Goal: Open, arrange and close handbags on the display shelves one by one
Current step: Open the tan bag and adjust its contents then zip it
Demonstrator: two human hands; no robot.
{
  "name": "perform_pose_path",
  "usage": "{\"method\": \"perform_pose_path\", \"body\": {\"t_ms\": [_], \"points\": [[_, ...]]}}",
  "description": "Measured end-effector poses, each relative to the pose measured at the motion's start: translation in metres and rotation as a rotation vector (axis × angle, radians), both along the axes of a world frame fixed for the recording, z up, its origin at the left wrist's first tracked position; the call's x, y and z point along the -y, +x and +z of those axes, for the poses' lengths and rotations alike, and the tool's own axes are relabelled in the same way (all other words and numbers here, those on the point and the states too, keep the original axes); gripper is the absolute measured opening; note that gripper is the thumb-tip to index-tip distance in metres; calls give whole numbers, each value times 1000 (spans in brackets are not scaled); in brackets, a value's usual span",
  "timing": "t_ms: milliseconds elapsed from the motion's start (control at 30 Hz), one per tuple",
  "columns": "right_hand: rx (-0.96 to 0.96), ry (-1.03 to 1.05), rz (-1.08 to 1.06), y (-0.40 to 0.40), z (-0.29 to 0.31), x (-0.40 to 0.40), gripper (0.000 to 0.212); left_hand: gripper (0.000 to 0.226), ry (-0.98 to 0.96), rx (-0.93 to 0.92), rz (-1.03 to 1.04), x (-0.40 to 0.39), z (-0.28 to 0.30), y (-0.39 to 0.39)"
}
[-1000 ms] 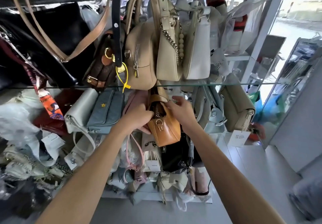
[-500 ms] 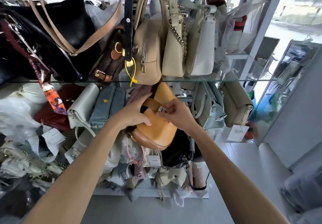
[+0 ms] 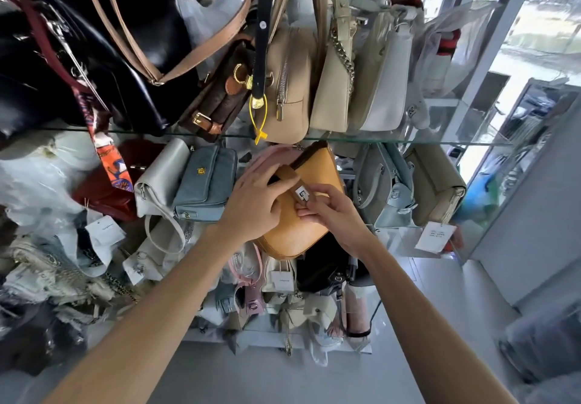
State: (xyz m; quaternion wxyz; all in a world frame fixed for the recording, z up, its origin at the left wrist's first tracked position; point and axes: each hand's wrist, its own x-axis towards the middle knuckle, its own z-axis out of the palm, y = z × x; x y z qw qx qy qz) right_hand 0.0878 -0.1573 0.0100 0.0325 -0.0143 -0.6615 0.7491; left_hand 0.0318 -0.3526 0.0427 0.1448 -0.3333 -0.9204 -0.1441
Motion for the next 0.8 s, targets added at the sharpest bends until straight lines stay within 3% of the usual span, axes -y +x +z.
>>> {"method": "perform_pose_path", "body": {"t_ms": [300, 467, 533, 667, 800], "points": [[-22, -4, -126, -2, -3, 10, 23, 63, 149, -94, -164, -5, -2, -14], [31, 29, -239, -6, 1, 15, 16, 61, 164, -1, -85, -10, 0, -19], [61, 21, -260, -6, 6, 17, 23, 56, 171, 3, -82, -12, -1, -23], [137, 2, -190, -9, 16, 15, 44, 41, 205, 9, -115, -13, -1, -27], [118, -34, -48, -6, 10, 5, 41, 57, 79, 206, -185, -5, 5, -34]]}}
